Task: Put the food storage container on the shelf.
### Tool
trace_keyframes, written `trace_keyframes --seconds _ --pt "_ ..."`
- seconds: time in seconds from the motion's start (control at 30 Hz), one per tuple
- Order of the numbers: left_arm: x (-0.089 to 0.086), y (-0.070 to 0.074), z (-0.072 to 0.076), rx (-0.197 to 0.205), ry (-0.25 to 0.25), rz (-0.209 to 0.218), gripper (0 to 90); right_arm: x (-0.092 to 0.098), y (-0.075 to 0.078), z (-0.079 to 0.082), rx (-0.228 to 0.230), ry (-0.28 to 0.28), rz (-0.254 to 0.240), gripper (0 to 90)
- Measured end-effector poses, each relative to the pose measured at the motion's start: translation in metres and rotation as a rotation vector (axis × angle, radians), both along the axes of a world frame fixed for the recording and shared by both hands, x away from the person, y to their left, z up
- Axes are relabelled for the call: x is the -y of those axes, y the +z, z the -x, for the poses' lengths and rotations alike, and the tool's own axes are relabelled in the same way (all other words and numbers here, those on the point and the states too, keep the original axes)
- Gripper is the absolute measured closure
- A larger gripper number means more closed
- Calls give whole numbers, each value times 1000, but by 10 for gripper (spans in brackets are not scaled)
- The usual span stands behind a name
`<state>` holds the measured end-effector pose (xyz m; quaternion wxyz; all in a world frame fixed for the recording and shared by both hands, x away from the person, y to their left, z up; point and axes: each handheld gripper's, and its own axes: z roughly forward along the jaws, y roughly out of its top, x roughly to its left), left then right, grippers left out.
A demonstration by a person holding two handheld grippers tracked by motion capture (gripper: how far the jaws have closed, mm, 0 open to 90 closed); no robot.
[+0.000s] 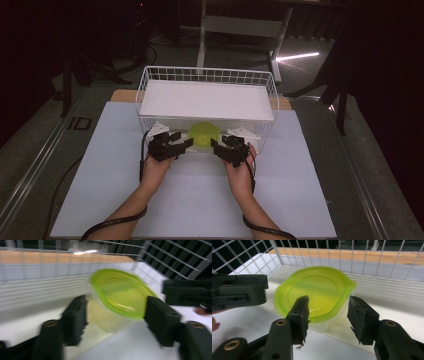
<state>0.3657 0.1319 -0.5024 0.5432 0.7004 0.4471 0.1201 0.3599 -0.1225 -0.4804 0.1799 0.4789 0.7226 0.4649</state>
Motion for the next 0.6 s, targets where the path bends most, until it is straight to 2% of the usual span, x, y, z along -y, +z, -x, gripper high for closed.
trace_keyframes --seconds 0.1,0.13,0.17,0.23,0.3,0.37,0.43,0.47,0.53,0.6 --pt "-4 4 11 26 2 -8 297 -2 -1 7 4 18 17 548" --pt "-6 5 15 27 0 -1 273 -3 -2 10 1 28 15 562" --pt "-7 6 19 34 0 7 187 -5 -5 15 -4 41 15 594" --pt "-9 7 27 47 6 7 164 -6 -6 17 -4 49 22 602" --pt "-11 6 36 43 2 8 118 -9 -10 21 -10 68 36 671" --pt "-12 4 45 38 -11 18 24 -11 -14 22 -25 100 44 782" --pt "-13 3 54 51 -31 -8 24 -15 -18 23 -29 113 76 879" --pt "-13 2 59 57 -30 -24 24 -17 -19 23 -42 117 78 899" --pt "-15 1 65 56 -43 -49 24 -21 -22 21 -55 117 84 900" --pt "-17 -1 69 50 -37 -39 24 -26 -25 19 -66 117 78 900"
